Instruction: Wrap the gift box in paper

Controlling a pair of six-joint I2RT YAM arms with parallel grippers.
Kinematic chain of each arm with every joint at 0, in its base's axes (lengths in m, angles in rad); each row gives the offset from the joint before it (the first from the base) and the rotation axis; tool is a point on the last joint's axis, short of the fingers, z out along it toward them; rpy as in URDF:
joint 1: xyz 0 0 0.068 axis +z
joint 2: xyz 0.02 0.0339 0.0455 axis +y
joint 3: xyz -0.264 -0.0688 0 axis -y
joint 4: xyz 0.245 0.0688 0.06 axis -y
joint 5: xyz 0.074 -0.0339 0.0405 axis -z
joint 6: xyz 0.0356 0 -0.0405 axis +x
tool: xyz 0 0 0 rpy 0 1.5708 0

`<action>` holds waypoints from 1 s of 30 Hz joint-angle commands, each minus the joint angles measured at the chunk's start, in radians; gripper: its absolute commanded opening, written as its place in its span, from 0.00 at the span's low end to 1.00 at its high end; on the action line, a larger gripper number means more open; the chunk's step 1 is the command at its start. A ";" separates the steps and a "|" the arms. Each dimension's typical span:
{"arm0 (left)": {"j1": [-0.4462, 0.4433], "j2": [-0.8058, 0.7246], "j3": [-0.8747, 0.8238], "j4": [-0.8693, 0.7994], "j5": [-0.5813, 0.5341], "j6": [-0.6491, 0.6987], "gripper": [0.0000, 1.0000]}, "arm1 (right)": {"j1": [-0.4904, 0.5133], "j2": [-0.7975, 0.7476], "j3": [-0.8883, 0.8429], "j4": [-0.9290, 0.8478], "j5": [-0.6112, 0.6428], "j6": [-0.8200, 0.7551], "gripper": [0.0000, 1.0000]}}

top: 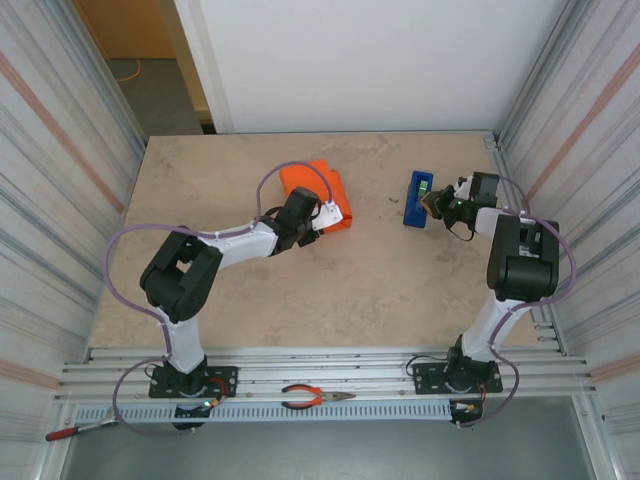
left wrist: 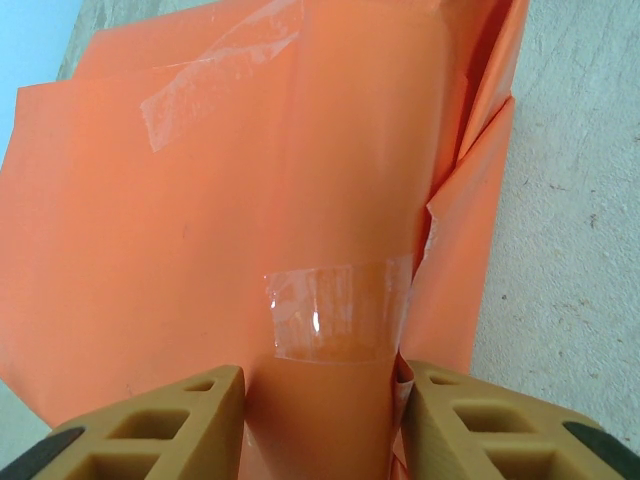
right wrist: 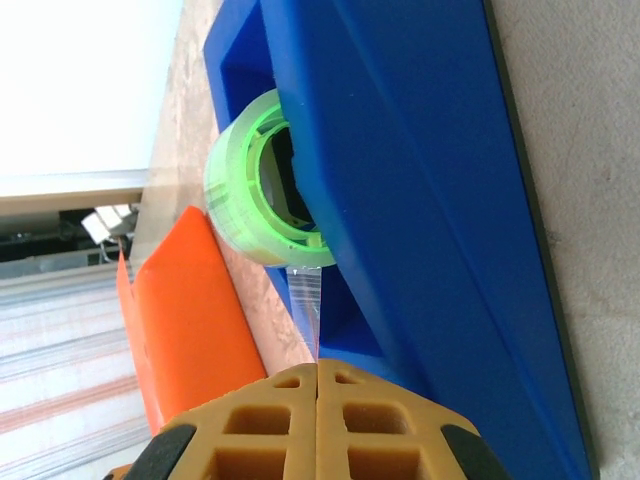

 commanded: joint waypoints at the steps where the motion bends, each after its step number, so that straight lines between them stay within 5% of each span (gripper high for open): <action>1: 0.004 0.014 -0.011 -0.067 0.021 -0.018 0.43 | 0.008 -0.083 -0.030 0.032 -0.051 0.044 0.00; 30: 0.005 0.006 -0.021 -0.067 0.023 -0.017 0.42 | 0.041 -0.282 -0.284 0.066 0.010 0.100 0.00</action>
